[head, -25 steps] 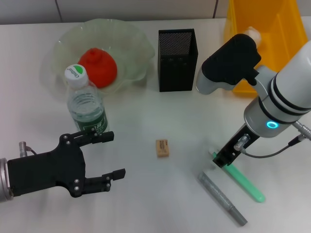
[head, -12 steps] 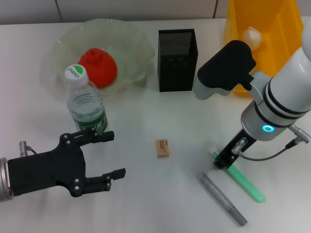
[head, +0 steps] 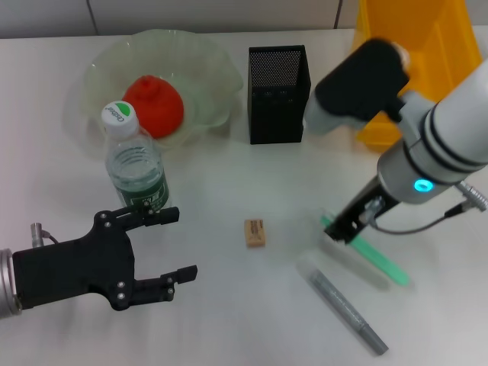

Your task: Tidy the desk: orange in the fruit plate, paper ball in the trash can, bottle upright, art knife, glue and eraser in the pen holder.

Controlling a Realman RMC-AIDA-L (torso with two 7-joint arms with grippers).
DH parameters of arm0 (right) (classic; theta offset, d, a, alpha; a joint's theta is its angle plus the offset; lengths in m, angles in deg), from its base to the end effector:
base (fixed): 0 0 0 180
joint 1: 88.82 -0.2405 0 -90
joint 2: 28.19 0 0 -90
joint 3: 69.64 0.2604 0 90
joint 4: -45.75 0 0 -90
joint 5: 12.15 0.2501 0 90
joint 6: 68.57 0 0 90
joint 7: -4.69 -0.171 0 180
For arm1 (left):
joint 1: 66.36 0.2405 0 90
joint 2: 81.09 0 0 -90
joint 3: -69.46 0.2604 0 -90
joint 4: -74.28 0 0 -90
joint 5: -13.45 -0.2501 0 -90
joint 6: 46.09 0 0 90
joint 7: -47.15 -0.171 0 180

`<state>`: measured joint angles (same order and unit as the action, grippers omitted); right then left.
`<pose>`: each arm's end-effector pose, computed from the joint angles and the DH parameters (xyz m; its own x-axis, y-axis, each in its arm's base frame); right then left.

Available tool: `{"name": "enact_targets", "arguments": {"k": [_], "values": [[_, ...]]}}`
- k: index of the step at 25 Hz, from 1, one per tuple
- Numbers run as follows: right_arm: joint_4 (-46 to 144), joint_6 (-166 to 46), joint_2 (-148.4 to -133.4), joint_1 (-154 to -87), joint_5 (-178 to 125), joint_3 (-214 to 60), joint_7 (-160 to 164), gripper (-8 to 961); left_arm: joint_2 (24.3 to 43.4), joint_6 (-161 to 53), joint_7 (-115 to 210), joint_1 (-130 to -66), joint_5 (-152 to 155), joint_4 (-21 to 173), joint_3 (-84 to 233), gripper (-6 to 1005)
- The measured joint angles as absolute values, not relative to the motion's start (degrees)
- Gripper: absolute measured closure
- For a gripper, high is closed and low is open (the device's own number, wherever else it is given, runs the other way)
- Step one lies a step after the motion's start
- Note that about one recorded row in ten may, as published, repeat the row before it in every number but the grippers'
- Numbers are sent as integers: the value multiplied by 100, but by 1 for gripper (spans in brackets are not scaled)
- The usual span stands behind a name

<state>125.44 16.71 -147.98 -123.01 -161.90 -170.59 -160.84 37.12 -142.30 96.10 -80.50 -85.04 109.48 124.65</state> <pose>0.1523 0.3610 -0.0960 0.6855 -0.6622 0.3026 -0.5139 -0.7345 -0.4431 -0.3168 0.2745 -0.0437 0.8349 0.0185 0.5502 0.1761 -0.9559 -0.2350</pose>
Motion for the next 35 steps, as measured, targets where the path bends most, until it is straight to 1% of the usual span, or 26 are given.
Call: {"name": "enact_targets", "arguments": {"k": [4, 9, 10, 11, 14, 16, 20, 26, 30, 33, 35], "values": [[13411, 1581, -14800, -11944, -15948, -16272, -15778, 784, 3713, -14242, 9611, -8050, -8511, 10939, 12465, 203], [13908, 665, -14803, -11294, -14162, -14855, -14257, 781, 3714, -14250, 9611, -8016, -8515, 10932, 12465, 204], [13723, 46, -14804, -11038, -13192, -14525, -13308, 780, 3716, -14250, 9610, -8013, -8515, 10932, 12466, 204], [13723, 46, -14804, -11038, -13192, -14525, -13308, 779, 3719, -14250, 9610, -8011, -8516, 10932, 12469, 204], [12982, -857, -14781, -10786, -11424, -14446, -11466, 777, 3721, -14238, 9610, -8011, -8516, 10926, 12490, 205], [12392, -1148, -14773, -10769, -10364, -14458, -10191, 776, 3726, -14227, 9610, -8020, -8520, 10922, 12503, 205], [10700, -1196, -14760, -11170, -8270, -14459, -7552, 773, 3729, -14212, 9609, -8063, -8541, 10866, 12512, 205], [8383, -1136, -14750, -12176, -7070, -14382, -5708, 769, 3730, -14199, 9595, -8097, -8545, 10788, 12508, 206], [7451, -1162, -14762, -12727, -6854, -14347, -5134, 766, 3730, -14196, 9549, -8093, -8545, 10781, 12504, 207], [7005, -1214, -14771, -13013, -6832, -14344, -5009, 764, 3731, -14196, 9544, -8091, -8545, 10777, 12495, 207], [6963, -1224, -14771, -13041, -6830, -14343, -5007, 762, 3731, -14196, 9544, -8091, -8545, 10776, 12489, 207]]}}
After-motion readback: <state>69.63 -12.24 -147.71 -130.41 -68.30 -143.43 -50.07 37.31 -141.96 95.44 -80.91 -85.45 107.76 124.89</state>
